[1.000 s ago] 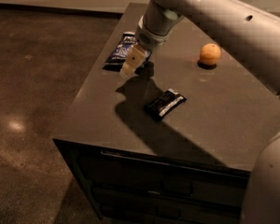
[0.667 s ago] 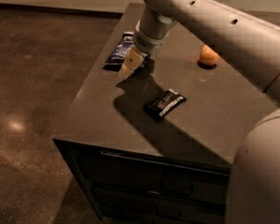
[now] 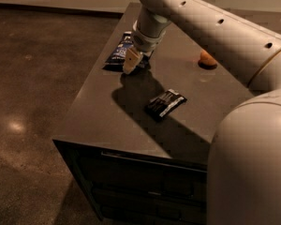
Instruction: Move blue chip bag near rxbar chocolate
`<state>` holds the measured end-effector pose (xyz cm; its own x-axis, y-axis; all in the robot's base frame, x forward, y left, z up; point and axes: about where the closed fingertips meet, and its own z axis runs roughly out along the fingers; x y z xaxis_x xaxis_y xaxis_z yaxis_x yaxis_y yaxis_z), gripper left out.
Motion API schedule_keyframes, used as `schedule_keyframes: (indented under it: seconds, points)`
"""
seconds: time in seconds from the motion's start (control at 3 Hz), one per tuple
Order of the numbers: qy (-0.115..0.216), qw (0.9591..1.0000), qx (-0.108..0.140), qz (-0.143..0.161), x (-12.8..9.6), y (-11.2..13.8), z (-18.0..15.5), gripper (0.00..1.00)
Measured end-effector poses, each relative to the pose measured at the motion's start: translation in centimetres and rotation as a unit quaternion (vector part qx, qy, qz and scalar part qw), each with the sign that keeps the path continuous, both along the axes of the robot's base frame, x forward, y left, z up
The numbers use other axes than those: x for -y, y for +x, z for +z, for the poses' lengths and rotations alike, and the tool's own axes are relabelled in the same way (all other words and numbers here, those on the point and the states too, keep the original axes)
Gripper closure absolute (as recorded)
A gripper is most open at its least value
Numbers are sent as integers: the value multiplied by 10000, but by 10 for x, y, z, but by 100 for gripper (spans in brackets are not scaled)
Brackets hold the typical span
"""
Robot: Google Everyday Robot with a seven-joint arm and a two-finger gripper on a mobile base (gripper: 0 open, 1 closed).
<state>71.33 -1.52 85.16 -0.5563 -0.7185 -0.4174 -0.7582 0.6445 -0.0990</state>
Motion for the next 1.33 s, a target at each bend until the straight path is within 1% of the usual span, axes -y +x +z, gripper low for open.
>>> schedule_keyframes:
  seconds: [0.33,0.67,1.0,1.33]
  points:
    - [109,9999,75,32,-4,3,12,57]
    - [181,9995,226,125,-2,-2,31,79]
    - [183,9992,315,158,10,-12,45,100]
    - [157,9987,371,297,24,-27,58,100]
